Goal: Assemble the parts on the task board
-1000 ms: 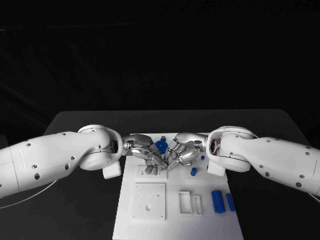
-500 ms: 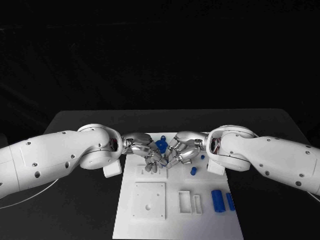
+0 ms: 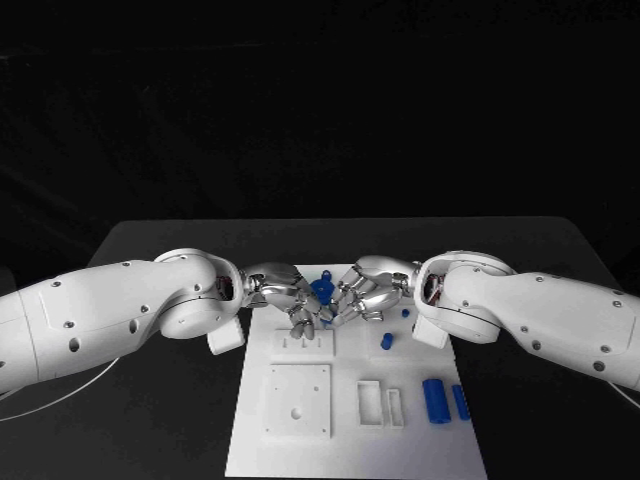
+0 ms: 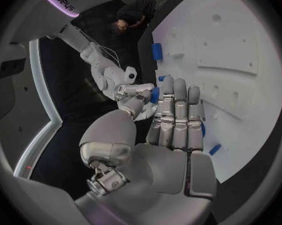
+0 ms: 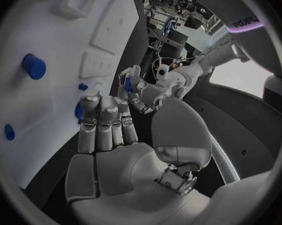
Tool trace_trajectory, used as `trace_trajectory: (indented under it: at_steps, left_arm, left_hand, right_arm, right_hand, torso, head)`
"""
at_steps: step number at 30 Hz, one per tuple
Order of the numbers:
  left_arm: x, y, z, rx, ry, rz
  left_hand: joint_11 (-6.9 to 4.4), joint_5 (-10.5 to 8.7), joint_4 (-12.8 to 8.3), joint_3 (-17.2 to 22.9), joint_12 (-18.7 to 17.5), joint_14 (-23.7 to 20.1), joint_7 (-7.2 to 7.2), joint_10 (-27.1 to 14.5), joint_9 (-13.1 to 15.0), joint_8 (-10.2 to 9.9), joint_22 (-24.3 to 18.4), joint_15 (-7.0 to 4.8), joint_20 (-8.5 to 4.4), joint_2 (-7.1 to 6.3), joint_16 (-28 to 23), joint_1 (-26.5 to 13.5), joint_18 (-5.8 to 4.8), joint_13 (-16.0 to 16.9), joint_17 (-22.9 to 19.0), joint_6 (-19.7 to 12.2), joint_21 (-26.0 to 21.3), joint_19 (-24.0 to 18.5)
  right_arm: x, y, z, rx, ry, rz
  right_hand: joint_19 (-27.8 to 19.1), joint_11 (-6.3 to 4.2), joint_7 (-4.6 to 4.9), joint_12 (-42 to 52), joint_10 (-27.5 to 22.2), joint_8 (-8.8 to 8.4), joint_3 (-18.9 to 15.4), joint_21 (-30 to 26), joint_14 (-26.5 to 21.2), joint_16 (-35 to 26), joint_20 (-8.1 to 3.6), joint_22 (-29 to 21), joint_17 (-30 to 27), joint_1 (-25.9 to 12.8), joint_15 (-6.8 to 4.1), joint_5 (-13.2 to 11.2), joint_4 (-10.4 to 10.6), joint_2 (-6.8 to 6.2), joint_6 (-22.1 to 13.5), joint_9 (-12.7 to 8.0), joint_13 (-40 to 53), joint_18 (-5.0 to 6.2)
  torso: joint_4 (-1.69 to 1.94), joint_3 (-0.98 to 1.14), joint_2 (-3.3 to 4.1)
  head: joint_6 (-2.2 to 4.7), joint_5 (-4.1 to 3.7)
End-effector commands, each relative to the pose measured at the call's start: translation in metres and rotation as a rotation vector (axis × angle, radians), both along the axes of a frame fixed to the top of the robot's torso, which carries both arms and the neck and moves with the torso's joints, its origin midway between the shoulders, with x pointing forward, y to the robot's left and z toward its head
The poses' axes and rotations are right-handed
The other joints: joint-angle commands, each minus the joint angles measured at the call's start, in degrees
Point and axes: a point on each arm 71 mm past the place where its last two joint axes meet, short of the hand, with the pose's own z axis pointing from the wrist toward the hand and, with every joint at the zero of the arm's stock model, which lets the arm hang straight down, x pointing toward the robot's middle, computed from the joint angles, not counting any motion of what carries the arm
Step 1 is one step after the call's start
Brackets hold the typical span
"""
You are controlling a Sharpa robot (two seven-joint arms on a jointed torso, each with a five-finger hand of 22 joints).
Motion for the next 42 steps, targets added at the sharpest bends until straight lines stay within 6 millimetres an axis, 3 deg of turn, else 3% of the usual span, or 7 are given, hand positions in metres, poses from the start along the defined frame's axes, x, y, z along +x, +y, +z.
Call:
trace_trajectory:
  at_steps: [1,16,24,25,27,28,42]
  left_arm:
    - [-0.004,-0.006,0.0,-0.057,0.042,-0.014]
    - [-0.003,-0.005,0.0,-0.096,0.068,0.019]
    - [0.0,-0.002,0.002,-0.117,0.05,0.069]
    - [0.0,-0.001,0.002,-0.116,0.046,0.079]
    - [0.001,0.0,0.002,-0.114,0.045,0.086]
    - [0.001,0.001,0.001,-0.112,0.044,0.089]
    - [0.006,0.013,-0.001,-0.015,-0.017,0.175]
  left_hand:
    - [0.12,0.21,-0.36,0.08,0.23,0.36,-0.8,0.4,0.05,0.37,0.08,-0.12,-0.72,0.16,0.22,-0.27,0.32,0.09,0.1,1.33,0.39,0.46]
    - [0.12,0.56,-0.45,0.14,0.17,0.27,-0.82,0.42,0.07,0.38,0.09,-0.11,-0.73,0.34,0.26,-0.56,0.26,0.08,0.15,1.36,0.38,0.31]
    - [-0.21,3.81,-0.69,0.44,0.42,0.38,-1.12,1.19,0.38,0.78,0.34,-0.3,-0.88,0.41,0.96,-1.23,0.04,0.28,0.61,2.02,0.59,-0.11]
    - [-0.24,3.38,-0.6,0.83,0.44,0.37,-1.16,1.25,0.41,0.8,0.35,-0.34,-0.91,0.26,1.02,-1.09,0.06,0.3,0.65,2.07,0.62,-0.11]
    - [-0.18,-5.62,1.66,10.38,0.42,0.36,-1.12,1.7,0.48,0.8,0.23,-0.48,-0.95,-2.94,1.37,-1.01,-0.23,0.38,0.78,2.49,0.86,0.41]
    - [-0.29,-5.62,1.32,11.81,0.36,0.4,-1.21,1.68,0.51,0.77,0.36,-0.5,-1.13,-3.22,1.51,-1.7,-0.21,0.39,0.81,2.5,1.05,0.38]
    - [-1.12,0.33,-0.13,14.3,0.69,2.49,-2.02,3.72,1.62,1.75,0.67,-1.41,-1.98,-3.92,2.2,-4.73,0.17,0.8,0.69,4.37,2.46,1.96]
  right_arm:
    - [0.004,-0.002,0.005,0.04,-0.018,-0.044]
    - [0.005,-0.003,0.004,0.042,-0.021,-0.058]
    - [0.004,-0.004,0.002,0.045,-0.02,-0.063]
    - [0.005,-0.004,0.002,0.046,-0.022,-0.067]
    - [0.005,-0.006,0.002,0.049,-0.027,-0.073]
    - [0.005,-0.007,0.002,0.052,-0.03,-0.078]
    - [0.023,-0.049,0.011,0.177,-0.135,-0.286]
  right_hand:
    - [-0.11,-0.08,0.09,-0.3,-0.54,-0.33,0.04,-0.42,-0.52,-0.42,-0.41,0.76,-0.04,-0.27,0.17,0.12,0.35,-0.07,-0.42,-0.16,-0.09,2.57]
    - [-0.16,0.23,0.41,-0.42,-0.88,-0.86,0.69,-0.52,-0.75,-0.57,-0.62,0.82,-0.12,0.55,0.46,0.23,0.35,0.05,-1.06,-0.3,-0.18,2.57]
    - [-0.34,1.01,1.26,-0.91,-1.64,-2.22,0.95,-0.63,-1.12,-0.7,-0.54,0.9,-0.15,0.51,1.17,0.25,0.62,-0.4,-3.24,-0.76,-0.51,2.57]
    - [-0.36,1.1,1.35,-0.98,-1.71,-2.35,0.97,-0.64,-1.17,-0.71,-0.53,0.91,-0.15,0.53,1.26,0.25,0.64,-0.44,-3.44,-0.8,-0.59,2.57]
    - [-0.39,1.19,1.45,-1.04,-1.76,-2.49,0.99,-0.65,-1.22,-0.71,-0.52,0.92,-0.15,0.55,1.34,0.26,0.65,-0.49,-3.67,-0.85,-0.66,2.57]
    - [-0.4,1.26,1.53,-1.07,-1.79,-2.62,1.03,-0.66,-1.24,-0.71,-0.52,0.93,-0.15,0.58,1.41,0.27,0.66,-0.53,-3.87,-0.91,-0.71,2.57]
    - [-0.32,1.63,1.91,-1.05,-1.72,-3.14,1.19,-0.67,-1.25,-0.7,-0.43,0.96,-0.25,0.26,1.77,3.49,0.99,-1.21,-4.44,-1.24,-1.16,2.57]
  torso:
    - [0.03,-0.01,-0.01]
    - [0.06,-0.01,-0.03]
    - [0.08,-0.02,-0.05]
    - [0.06,-0.02,-0.05]
    - [0.06,-0.02,-0.04]
    - [0.05,-0.03,-0.03]
    - [0.03,0.0,-0.17]
  head:
    - [0.04,-0.01]
    - [-0.05,0.01]
    - [0.0,0.05]
    - [0.05,0.09]
    - [0.06,0.09]
    - [0.06,0.1]
    - [0.17,0.63]
